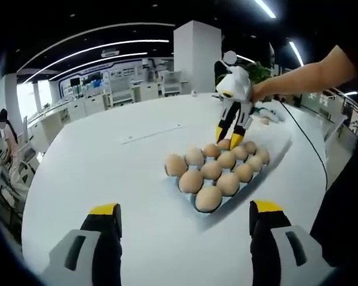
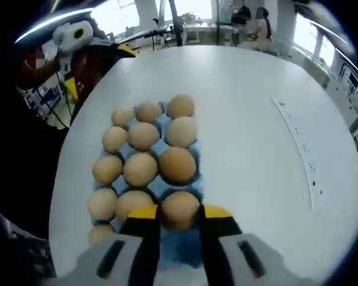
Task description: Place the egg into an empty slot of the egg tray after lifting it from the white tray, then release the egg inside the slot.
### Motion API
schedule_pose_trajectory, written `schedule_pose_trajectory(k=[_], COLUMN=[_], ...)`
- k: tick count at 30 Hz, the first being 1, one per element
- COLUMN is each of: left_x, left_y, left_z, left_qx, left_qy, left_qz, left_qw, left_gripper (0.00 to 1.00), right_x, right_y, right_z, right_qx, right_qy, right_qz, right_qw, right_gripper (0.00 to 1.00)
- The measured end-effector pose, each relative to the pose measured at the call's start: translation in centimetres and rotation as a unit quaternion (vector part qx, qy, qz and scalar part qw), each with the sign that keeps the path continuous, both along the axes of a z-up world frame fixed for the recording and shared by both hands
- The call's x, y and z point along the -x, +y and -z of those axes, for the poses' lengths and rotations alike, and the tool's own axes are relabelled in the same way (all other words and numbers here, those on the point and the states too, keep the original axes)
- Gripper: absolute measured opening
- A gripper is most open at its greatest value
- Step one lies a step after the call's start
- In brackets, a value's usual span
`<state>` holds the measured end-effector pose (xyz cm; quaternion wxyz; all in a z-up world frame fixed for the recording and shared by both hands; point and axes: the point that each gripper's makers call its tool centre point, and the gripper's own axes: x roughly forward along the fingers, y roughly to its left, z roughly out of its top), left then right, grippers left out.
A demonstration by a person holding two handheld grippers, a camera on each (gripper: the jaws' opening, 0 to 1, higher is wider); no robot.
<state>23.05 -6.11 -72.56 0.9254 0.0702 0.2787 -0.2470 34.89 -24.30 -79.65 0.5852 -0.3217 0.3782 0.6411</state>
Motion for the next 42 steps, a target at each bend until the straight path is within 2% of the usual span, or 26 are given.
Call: schedule_pose_trajectory(k=[7,8,10,20,31,38,39,42], left_x=[-0.1,-0.1,-0.2,-0.7,-0.6,-0.5,-0.4,-0.5], left_y=[-0.2,-0.1,0.0,-0.9,-1.9,-2.4,-2.5,-2.8], left_z=[-0.4,-0.5,-0.8,-1.5,-1.6,-1.6,-1.6,-1.5], left_qx=[0.002,0.001,-0.001,0.004,0.004,0.000,0.000,0.000], left_qy=[-0.005,-0.007,-0.013,-0.022,-0.023,-0.023,-0.023,-0.024], left_qz=[0.002,0.002,0.000,0.006,0.017,0.019,0.018,0.017], left_qw=[1.0000,1.0000,0.9999,0.9997,0.9996,0.9996,0.9996,0.9996], left_gripper=[0.87,0.87,0.86,0.86,0.85,0.83,0.83,0.83], right_x=[0.1,-0.1,-0.3,-0.4,0.0,0.2,0.1,0.4], right_y=[-0.2,-0.4,-0.7,-4.5,-10.4,-15.6,-17.0,-18.8], right_z=[-0.3,-0.8,-1.6,-1.6,-1.5,-1.5,-1.5,-1.1], right_qx=[-0.032,-0.044,-0.062,-0.054,-0.035,-0.015,-0.010,0.000], right_qy=[-0.015,-0.023,-0.010,-0.027,-0.037,-0.044,-0.048,-0.045], right_qz=[0.004,0.011,0.040,0.073,0.124,0.175,0.187,0.201], right_qw=[0.9994,0.9987,0.9972,0.9955,0.9909,0.9835,0.9811,0.9785], right_gripper=[0.25,0.25,0.25,0.22,0.23,0.23,0.23,0.23])
